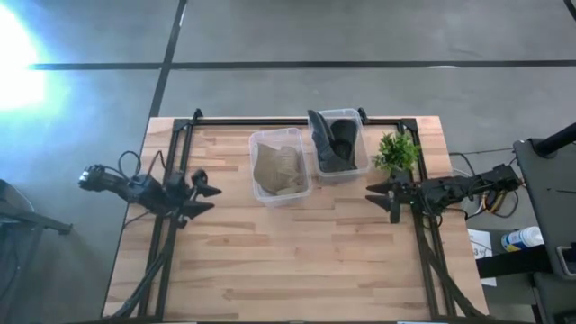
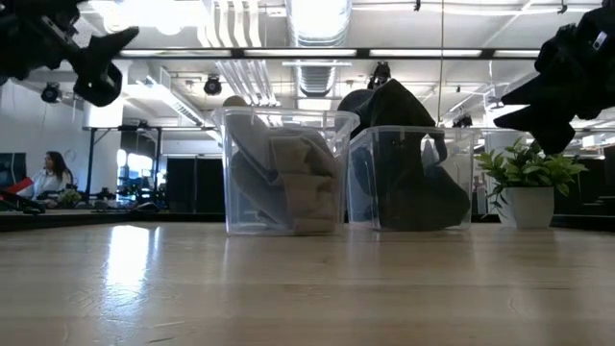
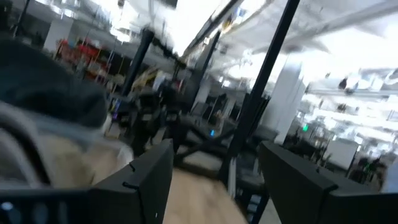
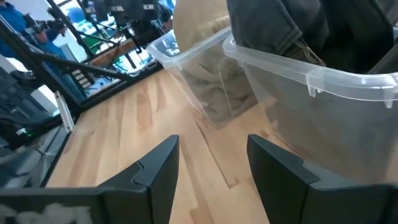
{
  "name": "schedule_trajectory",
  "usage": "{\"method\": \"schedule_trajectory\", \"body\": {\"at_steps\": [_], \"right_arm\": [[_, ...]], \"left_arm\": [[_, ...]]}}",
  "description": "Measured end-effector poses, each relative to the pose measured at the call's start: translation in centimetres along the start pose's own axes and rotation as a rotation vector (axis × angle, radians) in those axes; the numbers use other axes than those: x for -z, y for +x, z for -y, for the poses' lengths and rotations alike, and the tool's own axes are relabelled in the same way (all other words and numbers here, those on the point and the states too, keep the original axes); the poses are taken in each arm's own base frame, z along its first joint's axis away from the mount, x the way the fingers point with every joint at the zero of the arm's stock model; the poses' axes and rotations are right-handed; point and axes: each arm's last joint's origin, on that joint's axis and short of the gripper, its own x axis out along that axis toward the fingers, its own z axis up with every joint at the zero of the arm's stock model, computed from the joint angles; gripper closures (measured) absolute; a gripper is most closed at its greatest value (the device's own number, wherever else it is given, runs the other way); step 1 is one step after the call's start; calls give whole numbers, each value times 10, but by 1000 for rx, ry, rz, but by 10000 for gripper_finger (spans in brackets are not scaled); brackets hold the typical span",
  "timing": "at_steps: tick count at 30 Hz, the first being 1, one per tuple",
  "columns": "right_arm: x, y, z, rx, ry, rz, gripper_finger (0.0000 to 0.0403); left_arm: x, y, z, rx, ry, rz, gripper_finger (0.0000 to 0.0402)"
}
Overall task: Pick & Place hat
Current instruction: Return to home position
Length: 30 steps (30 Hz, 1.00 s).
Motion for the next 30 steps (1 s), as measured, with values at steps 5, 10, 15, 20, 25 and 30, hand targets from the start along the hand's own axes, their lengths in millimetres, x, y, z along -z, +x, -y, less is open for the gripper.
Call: {"method": "schedule_trajectory", "body": {"at_steps": [5, 10, 15, 20, 25, 30], "right_arm": [[0, 0, 0, 0, 0, 1, 218], [0, 0, 0, 0, 0, 0, 218], [0, 0, 0, 0, 0, 0, 218], [0, 0, 0, 0, 0, 0, 218], [0, 0, 0, 0, 0, 0, 218], [0, 0, 0, 0, 0, 0, 218]], "left_arm": [[9, 0, -3, -32, 20, -90, 170], [14, -1, -6, -55, 31, -138, 170], [16, -2, -13, -120, 144, -173, 170], [16, -2, -21, -192, 338, -190, 170], [12, -3, -32, -291, 404, -176, 170], [8, -5, -41, -363, 383, -160, 170]]}}
